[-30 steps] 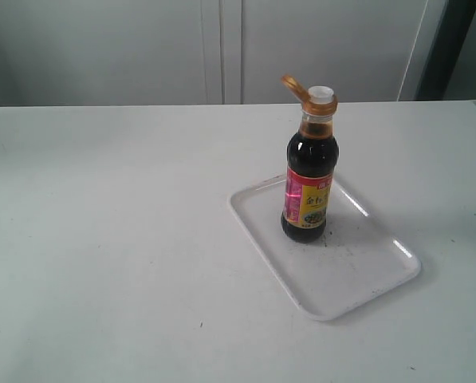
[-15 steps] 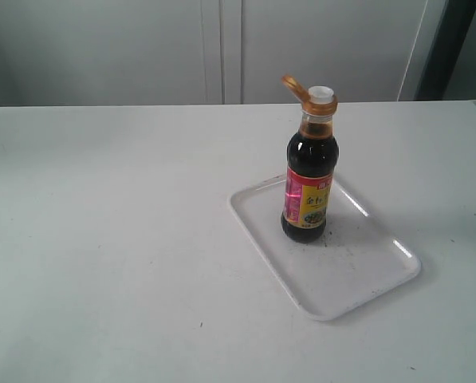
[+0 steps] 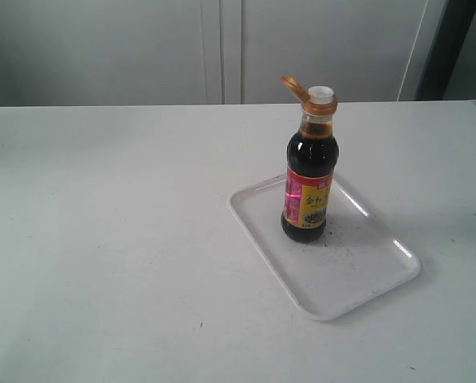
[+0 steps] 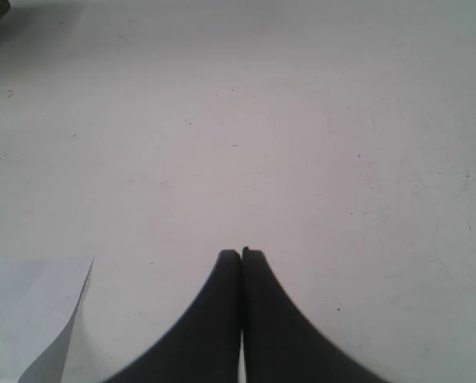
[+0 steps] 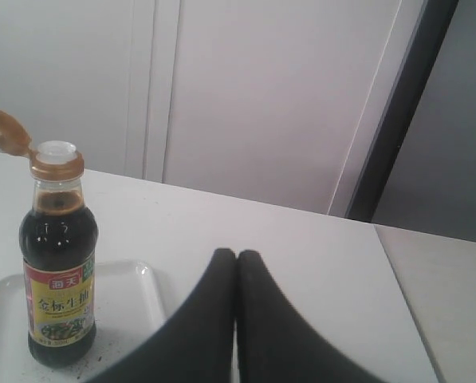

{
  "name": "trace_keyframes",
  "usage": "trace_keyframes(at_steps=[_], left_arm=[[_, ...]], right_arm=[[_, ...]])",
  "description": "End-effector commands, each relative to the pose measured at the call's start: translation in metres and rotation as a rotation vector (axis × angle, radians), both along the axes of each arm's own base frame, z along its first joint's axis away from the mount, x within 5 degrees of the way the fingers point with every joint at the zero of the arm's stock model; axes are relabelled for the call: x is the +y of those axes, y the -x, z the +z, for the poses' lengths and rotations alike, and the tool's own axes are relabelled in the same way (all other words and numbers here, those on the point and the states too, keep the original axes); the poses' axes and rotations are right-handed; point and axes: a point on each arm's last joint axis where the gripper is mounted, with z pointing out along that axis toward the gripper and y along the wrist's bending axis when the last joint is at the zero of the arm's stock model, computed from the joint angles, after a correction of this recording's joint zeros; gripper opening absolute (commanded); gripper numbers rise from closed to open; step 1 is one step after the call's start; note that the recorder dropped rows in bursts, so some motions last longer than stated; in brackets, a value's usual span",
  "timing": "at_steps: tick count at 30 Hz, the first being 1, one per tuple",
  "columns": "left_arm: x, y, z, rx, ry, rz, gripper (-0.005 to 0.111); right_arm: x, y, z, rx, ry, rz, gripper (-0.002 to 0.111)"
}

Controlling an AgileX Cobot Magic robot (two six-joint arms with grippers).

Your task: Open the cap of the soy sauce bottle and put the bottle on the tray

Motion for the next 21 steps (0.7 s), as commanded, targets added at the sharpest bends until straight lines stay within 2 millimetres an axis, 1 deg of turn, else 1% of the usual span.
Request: trace_keyframes(at_steps=[1, 21], left_arm=[[-0.0002, 0.0001, -0.0006, -0.004, 0.019, 0.006, 0.000], [-0.0002, 0.0001, -0.0006, -0.004, 0.019, 0.006, 0.000]], right_arm=[[-0.0003, 0.0011, 0.0007, -0.015, 0.009, -0.003, 0.000], [-0.0008, 0.0009, 0.0021, -0.029, 0.010, -0.009, 0.000]])
